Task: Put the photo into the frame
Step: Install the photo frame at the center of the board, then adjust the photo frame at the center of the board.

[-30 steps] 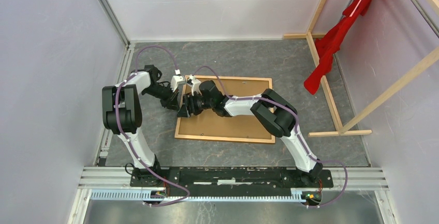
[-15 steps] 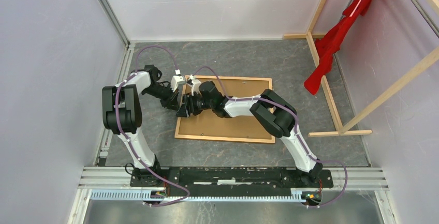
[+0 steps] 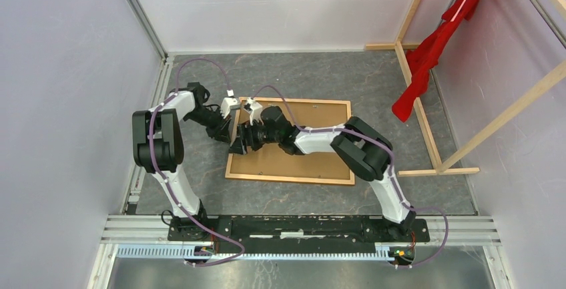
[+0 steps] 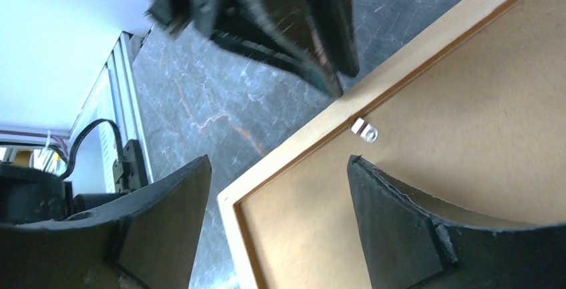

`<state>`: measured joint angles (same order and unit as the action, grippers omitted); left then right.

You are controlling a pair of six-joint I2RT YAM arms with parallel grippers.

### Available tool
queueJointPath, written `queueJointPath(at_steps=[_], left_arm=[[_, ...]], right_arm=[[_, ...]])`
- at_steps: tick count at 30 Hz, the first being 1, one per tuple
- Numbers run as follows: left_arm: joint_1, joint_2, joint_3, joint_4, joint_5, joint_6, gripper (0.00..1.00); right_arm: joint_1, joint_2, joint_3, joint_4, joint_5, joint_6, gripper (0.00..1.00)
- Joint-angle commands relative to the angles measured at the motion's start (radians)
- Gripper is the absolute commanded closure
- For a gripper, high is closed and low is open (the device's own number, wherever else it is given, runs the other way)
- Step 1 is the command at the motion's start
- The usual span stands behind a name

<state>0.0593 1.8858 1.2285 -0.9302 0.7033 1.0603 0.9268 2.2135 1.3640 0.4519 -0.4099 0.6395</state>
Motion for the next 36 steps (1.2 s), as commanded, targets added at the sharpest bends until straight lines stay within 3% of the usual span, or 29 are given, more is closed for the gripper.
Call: queueJointPath(at_steps=[1, 7, 10, 15, 18, 22, 29, 36], left_arm=[[0.018, -0.015, 0.06, -0.05, -0.079, 0.055, 0.73], [0.039, -0.049, 0.029, -0.064, -0.131, 0.104, 0.66], [0.029, -0.097, -0.059, -0.015, -0.147, 0.124, 0.65], [-0.03, -0.168, -0.191, 0.056, -0.226, 0.15, 0.64], [-0.047, -0.211, -0.242, 0.073, -0.248, 0.167, 0.64], [-0.083, -0.249, -0.293, 0.09, -0.271, 0.183, 0.64], [-0.144, -0.283, -0.341, 0.096, -0.311, 0.187, 0.64], [-0.209, -0.304, -0.341, 0.061, -0.337, 0.187, 0.64]], right_arm=[[-0.014, -0.214, -0.121, 0.045, 0.024, -0.066, 0.16], [-0.15, -0.525, -0.482, 0.1, 0.053, -0.022, 0.11], [-0.286, -0.703, -0.659, 0.017, 0.105, -0.024, 0.06], [-0.507, -0.883, -0.727, -0.299, 0.281, -0.104, 0.02], [-0.611, -0.935, -0.757, -0.35, 0.333, -0.117, 0.02], [-0.684, -0.923, -0.776, -0.345, 0.35, -0.121, 0.02], [-0.677, -0.732, -0.719, -0.292, 0.297, -0.104, 0.02], [-0.607, -0.526, -0.489, -0.321, 0.265, -0.106, 0.03]])
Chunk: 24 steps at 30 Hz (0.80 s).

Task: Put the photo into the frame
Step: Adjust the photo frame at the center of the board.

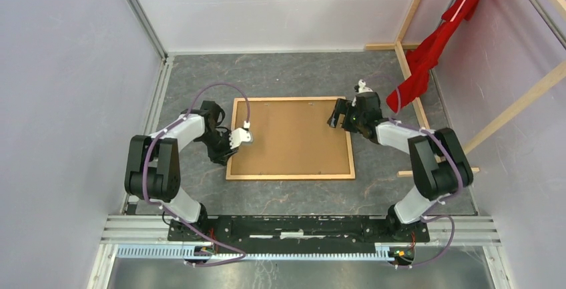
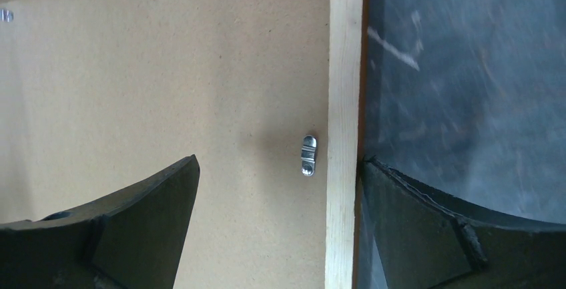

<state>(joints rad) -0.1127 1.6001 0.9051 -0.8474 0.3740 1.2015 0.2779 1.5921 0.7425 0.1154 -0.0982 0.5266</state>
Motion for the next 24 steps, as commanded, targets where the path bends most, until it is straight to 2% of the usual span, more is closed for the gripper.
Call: queueJointPath(at_steps=[1, 7, 11, 12, 14, 17, 20, 24], left_arm=[[-0.048, -0.021, -0.018, -0.022, -0.007, 0.04, 0.64], [-0.184, -0.035, -0.021, -0.015, 0.005, -0.022, 0.64], [-0.339, -0.021, 0.001, 0.011, 0.027, -0.095, 0.62], [-0.386, -0.009, 0.009, 0.017, 0.028, -0.11, 0.6], [-0.459, 0.018, 0.026, 0.017, 0.025, -0.134, 0.57], [-0.511, 0.039, 0.035, 0.0, 0.029, -0.147, 0.51], [-0.512, 0.024, 0.035, -0.05, 0.028, -0.141, 0.46], [-0.498, -0.05, 0.052, -0.145, 0.029, -0.11, 0.41]], right_arm=[[0.058, 0.128, 0.184, 0.006, -0.053, 0.007, 0.03], [0.195, 0.431, 0.626, -0.132, -0.07, -0.034, 0.03], [0.212, 0.664, 0.99, -0.226, -0.191, -0.03, 0.02], [0.213, 0.719, 1.091, -0.285, -0.193, -0.039, 0.02], [0.214, 0.775, 1.191, -0.357, -0.16, -0.069, 0.02], [0.207, 0.729, 1.156, -0.333, -0.084, -0.109, 0.02], [0.184, 0.644, 1.075, -0.28, -0.036, -0.132, 0.02], [0.151, 0.554, 1.047, -0.298, 0.038, -0.193, 0.02]])
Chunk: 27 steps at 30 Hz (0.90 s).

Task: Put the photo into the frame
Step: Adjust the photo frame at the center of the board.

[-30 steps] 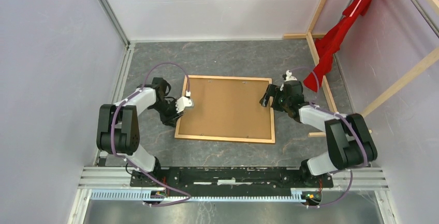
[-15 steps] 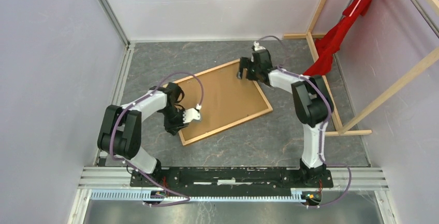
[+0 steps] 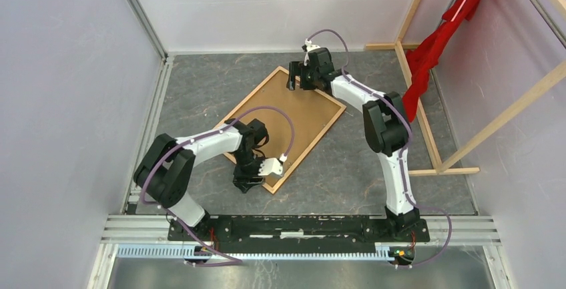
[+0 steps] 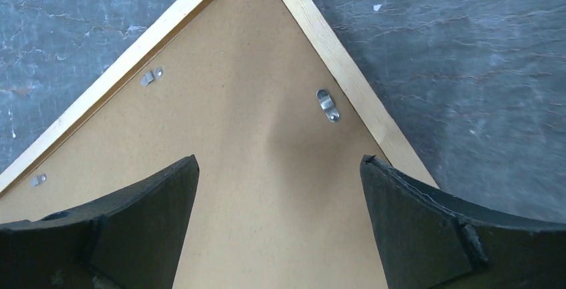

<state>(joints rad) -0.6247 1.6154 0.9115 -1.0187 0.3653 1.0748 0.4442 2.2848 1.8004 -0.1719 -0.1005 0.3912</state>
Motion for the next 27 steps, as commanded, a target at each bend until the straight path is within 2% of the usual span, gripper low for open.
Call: queueJointPath(at_steps=[1, 5, 8, 12, 15, 18, 21, 27], left_arm=[[0.03, -0.088, 0.056, 0.006, 0.039, 0.026, 0.4], [0.189, -0.124, 0.165, -0.067, 0.045, 0.103, 0.39], [0.377, -0.07, 0.304, -0.067, 0.054, 0.137, 0.4], [0.566, 0.09, 0.495, 0.044, 0.053, 0.059, 0.47], [0.669, 0.199, 0.597, 0.181, 0.01, -0.097, 0.5], [0.714, 0.271, 0.635, 0.313, -0.017, -0.229, 0.49], [0.719, 0.327, 0.636, 0.342, -0.005, -0.262, 0.49], [0.704, 0.391, 0.602, 0.387, -0.055, -0.278, 0.63]], right_arm=[[-0.023, -0.163, -0.02, -0.028, 0.072, -0.063, 0.02], [-0.067, -0.297, -0.139, -0.062, 0.094, -0.023, 0.02], [-0.071, -0.466, -0.342, -0.036, 0.148, 0.013, 0.02], [-0.07, -0.671, -0.623, 0.042, 0.104, 0.075, 0.02], [-0.067, -0.808, -0.823, 0.086, 0.045, 0.104, 0.02], [-0.061, -0.939, -0.999, 0.121, 0.002, 0.132, 0.02], [-0.061, -1.03, -1.127, 0.144, -0.038, 0.153, 0.02], [-0.055, -1.105, -1.27, 0.215, -0.1, 0.207, 0.02]])
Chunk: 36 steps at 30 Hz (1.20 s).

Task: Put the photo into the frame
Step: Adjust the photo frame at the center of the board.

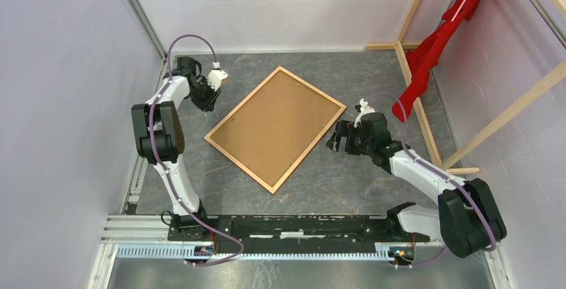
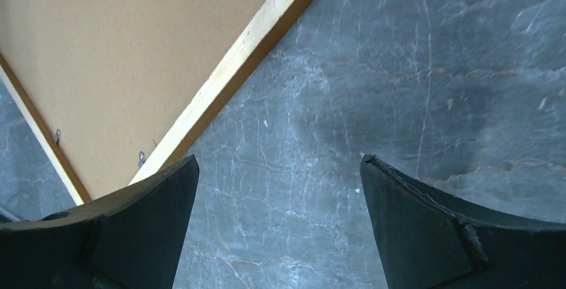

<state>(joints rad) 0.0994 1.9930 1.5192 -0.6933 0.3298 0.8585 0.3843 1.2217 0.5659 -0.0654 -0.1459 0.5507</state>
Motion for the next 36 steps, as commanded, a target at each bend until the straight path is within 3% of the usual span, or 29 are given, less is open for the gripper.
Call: queueJointPath(at_steps=[1, 6, 13, 24, 31, 36], left_arm=[[-0.025, 0.008, -0.03, 0.058, -0.011, -0.045, 0.63], [-0.086, -0.052, -0.171, 0.032, 0.001, 0.044, 0.63], [-0.165, -0.066, -0.224, -0.09, 0.045, 0.085, 0.65], [-0.35, -0.288, -0.425, -0.275, 0.22, 0.221, 0.61], [-0.29, -0.249, -0.318, -0.245, 0.244, 0.129, 0.6], [-0.287, -0.199, -0.245, -0.247, 0.35, 0.068, 0.56]], right_arm=[[0.005, -0.043, -0.043, 0.112, -0.056, 0.047, 0.02], [0.005, -0.025, -0.063, 0.139, -0.072, 0.049, 0.02], [0.004, 0.037, -0.065, 0.188, -0.105, 0.068, 0.02], [0.004, -0.023, -0.003, 0.074, 0.022, 0.011, 0.02], [0.016, -0.114, 0.011, 0.068, 0.056, 0.039, 0.1], [0.132, -0.153, -0.02, 0.162, 0.08, 0.105, 0.11]])
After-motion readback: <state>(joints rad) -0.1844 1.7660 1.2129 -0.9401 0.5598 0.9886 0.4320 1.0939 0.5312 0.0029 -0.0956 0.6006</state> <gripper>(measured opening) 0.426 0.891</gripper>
